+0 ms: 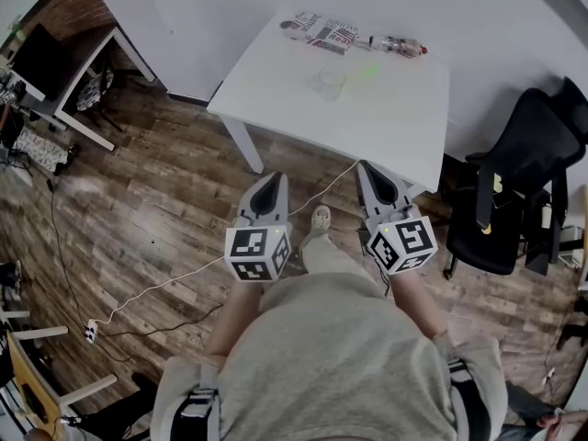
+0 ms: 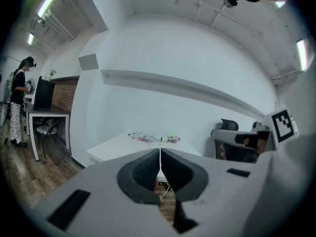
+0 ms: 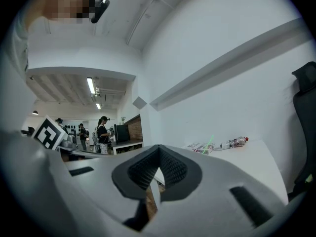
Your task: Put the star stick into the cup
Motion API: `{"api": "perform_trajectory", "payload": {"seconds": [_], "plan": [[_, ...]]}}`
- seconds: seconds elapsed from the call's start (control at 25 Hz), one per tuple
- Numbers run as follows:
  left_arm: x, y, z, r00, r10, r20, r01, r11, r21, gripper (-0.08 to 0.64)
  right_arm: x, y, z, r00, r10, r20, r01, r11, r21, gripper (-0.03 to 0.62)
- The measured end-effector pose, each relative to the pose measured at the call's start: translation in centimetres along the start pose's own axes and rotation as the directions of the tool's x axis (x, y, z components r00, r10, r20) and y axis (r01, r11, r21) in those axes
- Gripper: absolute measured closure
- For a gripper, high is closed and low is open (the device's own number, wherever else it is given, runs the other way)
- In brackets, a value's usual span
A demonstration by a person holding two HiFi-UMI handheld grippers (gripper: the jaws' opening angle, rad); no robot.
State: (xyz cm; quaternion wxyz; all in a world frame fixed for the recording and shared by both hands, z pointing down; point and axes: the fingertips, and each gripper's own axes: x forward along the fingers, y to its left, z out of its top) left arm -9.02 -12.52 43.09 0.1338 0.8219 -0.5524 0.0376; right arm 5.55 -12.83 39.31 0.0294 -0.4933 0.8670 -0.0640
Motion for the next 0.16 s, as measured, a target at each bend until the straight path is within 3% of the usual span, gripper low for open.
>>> {"api": "perform_trajectory", "payload": {"seconds": [0.16], "plan": [[0.09,0.32,-0.02,1.0,0.004,0.0,-0.004,1.0,-0.004,0.551,0.29,0.08,0.06,1.0,0.0,0.004,0.0,1.0,0.0,0.594]]}}
